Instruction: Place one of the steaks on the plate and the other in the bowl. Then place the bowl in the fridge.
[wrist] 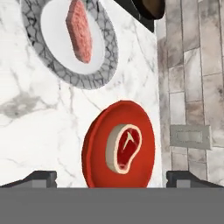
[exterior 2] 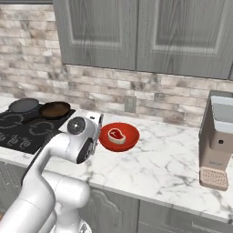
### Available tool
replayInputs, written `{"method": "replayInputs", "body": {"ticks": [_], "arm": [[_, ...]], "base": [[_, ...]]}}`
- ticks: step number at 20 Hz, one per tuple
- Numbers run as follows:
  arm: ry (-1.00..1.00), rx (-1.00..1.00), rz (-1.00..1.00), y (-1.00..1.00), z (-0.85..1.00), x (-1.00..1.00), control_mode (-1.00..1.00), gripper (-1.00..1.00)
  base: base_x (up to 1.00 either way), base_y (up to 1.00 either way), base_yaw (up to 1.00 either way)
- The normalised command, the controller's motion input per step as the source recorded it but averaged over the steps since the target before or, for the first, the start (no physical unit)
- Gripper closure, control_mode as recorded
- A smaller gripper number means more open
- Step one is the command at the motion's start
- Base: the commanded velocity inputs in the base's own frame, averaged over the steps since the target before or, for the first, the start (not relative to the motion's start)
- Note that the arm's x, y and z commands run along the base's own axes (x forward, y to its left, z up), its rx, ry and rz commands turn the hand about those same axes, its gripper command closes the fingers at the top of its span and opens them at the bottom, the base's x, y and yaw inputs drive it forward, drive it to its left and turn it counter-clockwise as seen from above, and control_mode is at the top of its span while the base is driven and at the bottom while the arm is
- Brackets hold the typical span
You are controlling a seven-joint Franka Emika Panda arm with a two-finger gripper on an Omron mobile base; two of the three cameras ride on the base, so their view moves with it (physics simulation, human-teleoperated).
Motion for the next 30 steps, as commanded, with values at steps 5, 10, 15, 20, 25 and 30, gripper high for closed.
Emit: {"method": "replayInputs", "body": {"ticks": [5, 10, 15, 20, 25, 30], "arm": [[0.22, -0.27, 0.24, 0.22, 0.25, 0.00, -1.00, -1.00], [0.28, -0.24, 0.27, 0.00, 0.29, -0.18, -1.00, -1.00], [0.26, -0.29, 0.26, 0.00, 0.28, -0.42, -1.00, -1.00], [0.09, -0.25, 0.41, 0.00, 0.02, -0.62, -1.00, -1.00], [-0.04, -0.04, 0.53, -0.16, 0.00, -0.65, -1.00, -1.00], [-0.05, -0.04, 0.50, -0.02, 0.00, -0.43, -1.00, -1.00]], "base": [[0.00, 0.00, 0.00], [0.00, 0.00, 0.00], [0.00, 0.00, 0.00], [0.00, 0.00, 0.00], [0.00, 0.00, 0.00], [0.00, 0.00, 0.00]]}}
